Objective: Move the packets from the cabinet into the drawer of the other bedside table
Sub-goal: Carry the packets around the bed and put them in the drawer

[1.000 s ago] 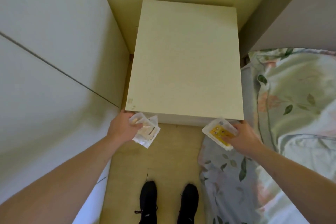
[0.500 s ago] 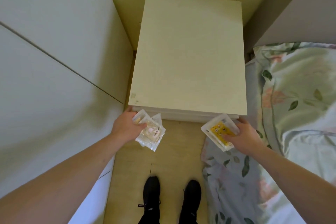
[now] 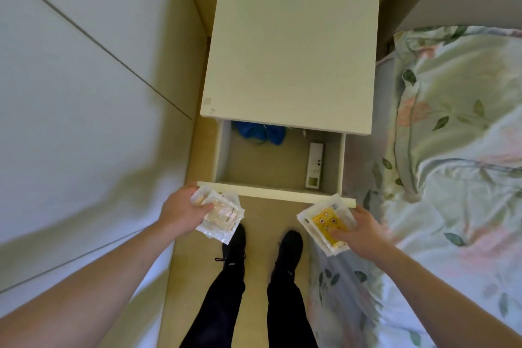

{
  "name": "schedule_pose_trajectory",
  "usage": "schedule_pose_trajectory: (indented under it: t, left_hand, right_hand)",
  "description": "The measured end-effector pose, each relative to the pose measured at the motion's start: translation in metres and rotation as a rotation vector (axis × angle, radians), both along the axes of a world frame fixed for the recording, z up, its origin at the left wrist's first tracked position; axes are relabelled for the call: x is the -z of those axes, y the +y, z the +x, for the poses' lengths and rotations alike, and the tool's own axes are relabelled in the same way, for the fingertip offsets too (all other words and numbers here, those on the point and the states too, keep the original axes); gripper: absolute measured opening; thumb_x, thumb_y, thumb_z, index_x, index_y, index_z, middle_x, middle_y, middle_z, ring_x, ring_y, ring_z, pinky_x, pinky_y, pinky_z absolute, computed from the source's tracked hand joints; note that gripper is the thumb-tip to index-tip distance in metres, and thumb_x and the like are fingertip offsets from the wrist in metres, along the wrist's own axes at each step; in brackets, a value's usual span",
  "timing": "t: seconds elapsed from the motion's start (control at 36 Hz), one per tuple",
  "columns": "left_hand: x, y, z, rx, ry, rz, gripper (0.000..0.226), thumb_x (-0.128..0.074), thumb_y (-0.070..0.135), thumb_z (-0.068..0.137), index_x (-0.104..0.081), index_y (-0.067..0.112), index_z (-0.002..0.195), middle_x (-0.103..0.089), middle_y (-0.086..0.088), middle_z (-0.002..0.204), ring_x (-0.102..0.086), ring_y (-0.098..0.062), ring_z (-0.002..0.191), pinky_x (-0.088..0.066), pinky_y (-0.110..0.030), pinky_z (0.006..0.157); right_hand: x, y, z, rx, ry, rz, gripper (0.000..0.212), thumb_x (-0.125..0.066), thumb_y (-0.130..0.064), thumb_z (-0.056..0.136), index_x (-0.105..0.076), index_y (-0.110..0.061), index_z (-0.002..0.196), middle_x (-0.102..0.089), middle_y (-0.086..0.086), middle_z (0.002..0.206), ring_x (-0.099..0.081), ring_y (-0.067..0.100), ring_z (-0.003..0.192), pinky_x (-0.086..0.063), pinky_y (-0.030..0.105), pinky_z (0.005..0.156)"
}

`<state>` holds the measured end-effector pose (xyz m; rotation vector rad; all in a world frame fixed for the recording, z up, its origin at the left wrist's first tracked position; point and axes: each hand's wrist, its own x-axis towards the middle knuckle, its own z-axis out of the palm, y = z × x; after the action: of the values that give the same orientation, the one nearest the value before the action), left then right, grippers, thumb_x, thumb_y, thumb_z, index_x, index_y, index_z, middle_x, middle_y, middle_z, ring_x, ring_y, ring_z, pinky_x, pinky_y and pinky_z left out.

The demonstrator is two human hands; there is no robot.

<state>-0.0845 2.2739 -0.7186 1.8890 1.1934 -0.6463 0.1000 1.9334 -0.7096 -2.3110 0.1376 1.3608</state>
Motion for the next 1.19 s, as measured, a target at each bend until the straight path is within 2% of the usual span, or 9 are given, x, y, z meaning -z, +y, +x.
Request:
schedule_pose_trajectory:
  t: [0.22, 0.33, 0.42, 0.5, 0.61, 0.69, 0.83, 0.94, 1.19]
  left_hand:
    - [-0.006, -0.025, -0.036, -0.066, 0.088, -0.04, 0.062, -0.072, 0.052, 0.079, -0.055, 0.032, 0.136, -0.058, 0.011, 0.131, -0.071, -0.026, 0.097, -0.057, -0.043, 0.09]
    - [0.0, -0.029, -0.05, -0.07, 0.069, -0.069, 0.06, -0.064, 0.064, 0.068, -0.059, 0.038, 0.122, -0.067, 0.009, 0.118, -0.071, -0.022, 0.091, -0.059, -0.043, 0.085]
    - [0.005, -0.026, -0.061, -0.086, 0.014, -0.09, 0.069, -0.061, 0.068, 0.063, -0.059, 0.038, 0.124, -0.069, 0.011, 0.115, -0.069, -0.019, 0.098, -0.06, -0.044, 0.083]
    - [-0.004, -0.02, -0.064, -0.106, -0.052, -0.103, 0.067, -0.065, 0.064, 0.065, -0.061, 0.036, 0.126, -0.071, 0.012, 0.112, -0.069, -0.015, 0.1, -0.061, -0.045, 0.082]
    - [-0.03, -0.015, -0.048, -0.14, -0.136, -0.14, 0.022, -0.078, 0.032, 0.084, -0.072, 0.025, 0.105, -0.076, 0.006, 0.098, -0.074, -0.014, 0.085, -0.063, -0.039, 0.069]
    - [-0.043, -0.012, -0.031, -0.137, -0.202, -0.167, 0.007, -0.075, 0.02, 0.088, -0.074, 0.018, 0.095, -0.077, 0.003, 0.092, -0.074, -0.016, 0.082, -0.059, -0.026, 0.061]
    - [-0.051, -0.004, 0.0, -0.086, -0.284, -0.182, 0.005, -0.072, 0.017, 0.092, -0.073, 0.021, 0.095, -0.076, 0.011, 0.089, -0.073, -0.007, 0.085, -0.058, -0.022, 0.061]
    - [-0.042, 0.005, 0.026, -0.02, -0.305, -0.154, 0.008, -0.073, 0.022, 0.092, -0.071, 0.028, 0.097, -0.074, 0.016, 0.091, -0.072, -0.004, 0.085, -0.062, -0.027, 0.064]
    - [-0.002, 0.021, 0.064, 0.085, -0.289, -0.08, 0.022, -0.073, 0.026, 0.091, -0.07, 0.028, 0.112, -0.07, 0.014, 0.107, -0.068, -0.006, 0.097, -0.064, -0.028, 0.069]
  right_hand:
    - [-0.016, -0.019, -0.033, 0.152, 0.11, 0.073, 0.045, -0.082, -0.02, 0.084, -0.059, -0.028, 0.122, -0.074, -0.006, 0.099, -0.072, 0.012, 0.082, -0.054, 0.016, 0.059]
    - [-0.021, -0.023, -0.04, 0.252, 0.069, 0.129, 0.04, -0.084, -0.024, 0.081, -0.068, -0.031, 0.118, -0.079, -0.006, 0.097, -0.077, 0.016, 0.087, -0.062, 0.042, 0.081]
    - [-0.036, -0.004, -0.037, 0.321, -0.081, 0.205, 0.024, -0.081, -0.023, 0.085, -0.07, -0.03, 0.105, -0.078, -0.013, 0.088, -0.074, 0.003, 0.08, -0.055, 0.022, 0.068]
    - [-0.045, 0.023, -0.029, 0.367, -0.127, 0.273, 0.012, -0.079, -0.024, 0.087, -0.073, -0.03, 0.094, -0.078, -0.015, 0.083, -0.072, -0.004, 0.077, -0.053, 0.017, 0.067]
    - [-0.028, 0.061, -0.014, 0.44, -0.083, 0.276, 0.014, -0.077, -0.025, 0.089, -0.074, -0.025, 0.103, -0.079, -0.008, 0.093, -0.075, 0.01, 0.087, -0.054, 0.025, 0.071]
    - [-0.001, 0.083, -0.007, 0.445, -0.052, 0.191, 0.019, -0.075, -0.029, 0.092, -0.07, -0.021, 0.108, -0.074, -0.007, 0.095, -0.069, 0.009, 0.084, -0.049, 0.023, 0.063]
    - [0.037, 0.105, -0.007, 0.426, -0.059, 0.086, 0.027, -0.072, -0.03, 0.093, -0.068, -0.018, 0.116, -0.073, 0.003, 0.104, -0.066, 0.017, 0.087, -0.044, 0.023, 0.057]
    - [0.063, 0.11, -0.012, 0.451, -0.06, 0.04, 0.032, -0.074, -0.031, 0.091, -0.067, -0.016, 0.119, -0.071, 0.006, 0.108, -0.068, 0.024, 0.095, -0.055, 0.033, 0.075]
    - [0.106, 0.09, -0.011, 0.461, 0.0, -0.107, 0.01, -0.063, -0.026, 0.098, -0.063, -0.017, 0.103, -0.065, 0.008, 0.098, -0.061, 0.028, 0.091, -0.051, 0.036, 0.08]
